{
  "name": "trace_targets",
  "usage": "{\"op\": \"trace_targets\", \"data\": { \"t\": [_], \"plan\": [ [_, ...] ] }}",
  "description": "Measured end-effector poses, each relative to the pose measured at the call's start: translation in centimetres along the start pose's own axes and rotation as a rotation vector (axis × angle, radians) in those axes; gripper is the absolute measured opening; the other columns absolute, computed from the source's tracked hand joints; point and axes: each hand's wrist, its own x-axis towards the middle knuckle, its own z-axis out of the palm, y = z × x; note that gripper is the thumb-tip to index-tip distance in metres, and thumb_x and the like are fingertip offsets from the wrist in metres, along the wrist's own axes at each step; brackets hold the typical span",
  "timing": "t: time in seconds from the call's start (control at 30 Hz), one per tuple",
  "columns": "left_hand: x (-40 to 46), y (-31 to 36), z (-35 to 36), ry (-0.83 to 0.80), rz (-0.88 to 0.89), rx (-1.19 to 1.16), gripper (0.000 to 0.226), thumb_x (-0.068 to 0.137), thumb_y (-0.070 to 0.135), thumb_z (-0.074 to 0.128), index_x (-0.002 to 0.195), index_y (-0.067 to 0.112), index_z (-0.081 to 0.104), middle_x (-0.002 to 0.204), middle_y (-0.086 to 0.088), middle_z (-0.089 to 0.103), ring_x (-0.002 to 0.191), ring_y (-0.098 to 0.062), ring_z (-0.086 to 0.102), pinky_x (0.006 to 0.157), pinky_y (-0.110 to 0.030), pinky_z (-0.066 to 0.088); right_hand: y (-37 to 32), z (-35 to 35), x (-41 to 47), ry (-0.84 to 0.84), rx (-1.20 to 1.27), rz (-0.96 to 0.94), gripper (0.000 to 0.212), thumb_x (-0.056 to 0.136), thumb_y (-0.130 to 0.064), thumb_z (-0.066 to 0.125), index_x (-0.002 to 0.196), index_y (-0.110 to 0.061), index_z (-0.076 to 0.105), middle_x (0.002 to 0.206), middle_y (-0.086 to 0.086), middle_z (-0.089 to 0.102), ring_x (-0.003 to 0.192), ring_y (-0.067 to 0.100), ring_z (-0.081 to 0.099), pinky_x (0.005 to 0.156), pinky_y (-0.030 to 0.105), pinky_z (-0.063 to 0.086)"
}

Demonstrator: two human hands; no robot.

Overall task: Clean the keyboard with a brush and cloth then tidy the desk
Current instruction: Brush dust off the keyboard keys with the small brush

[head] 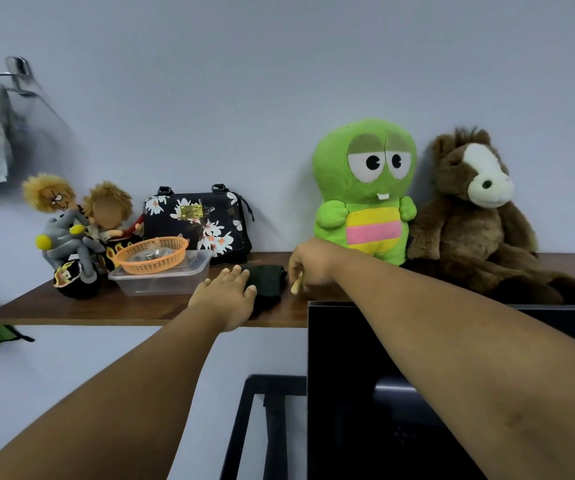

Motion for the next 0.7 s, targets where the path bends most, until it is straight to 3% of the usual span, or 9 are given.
{"op": "trace_targets", "data": {
  "t": [0.17,0.33,0.47,0.57,0.7],
  "plan": [
    [-0.8,1.4,-1.1,0.192,0.022,-0.026,0.056,0.102,0.041,0.021,0.154,0.022,0.017,0.163,0.0,0.012,0.149,-0.018,0.011,0.12,-0.043,0.01,0.4,-1.7,-2.5,0.357,0.179,-0.025,0.023,0.078,-0.004,0.062,0.09,-0.02,0.073,0.083,0.0,0.075,0.081,0.019,0.068,0.075,0.026,0.053],
    [-3.0,5.0,-1.9,0.435,0.1,-0.107,0.055,0.101,0.038,0.026,0.152,0.02,0.025,0.161,-0.001,0.021,0.148,-0.018,0.016,0.119,-0.044,0.017,0.7,-2.9,-8.0,0.8,0.377,-0.116,0.017,0.084,-0.011,0.067,0.099,-0.018,0.069,0.083,-0.004,0.074,0.077,0.015,0.066,0.072,0.026,0.05],
    [-6.0,8.6,-1.2,0.59,0.132,-0.159,0.055,0.098,0.038,0.026,0.15,0.019,0.031,0.16,-0.003,0.025,0.148,-0.019,0.019,0.116,-0.045,0.019,1.0,-3.0,-14.9,1.082,0.44,-0.175,0.016,0.085,-0.012,0.07,0.1,-0.011,0.069,0.085,-0.018,0.064,0.078,-0.007,0.059,0.07,0.007,0.042],
    [-8.7,11.4,0.3,0.669,0.165,-0.192,0.056,0.096,0.037,0.028,0.148,0.019,0.034,0.159,-0.003,0.027,0.147,-0.022,0.022,0.116,-0.046,0.021,1.9,-1.8,-20.4,1.198,0.52,-0.157,0.014,0.087,-0.014,0.069,0.1,-0.009,0.067,0.086,-0.025,0.06,0.073,-0.011,0.057,0.068,0.014,0.047],
    [-12.4,15.2,3.9,0.675,0.196,-0.225,0.055,0.096,0.034,0.031,0.148,0.018,0.034,0.159,-0.001,0.027,0.146,-0.021,0.022,0.116,-0.045,0.021,3.9,1.8,-27.2,1.214,0.659,-0.1,0.012,0.091,-0.01,0.065,0.101,-0.004,0.064,0.09,-0.011,0.065,0.082,0.003,0.064,0.071,0.022,0.052]
  ]
}}
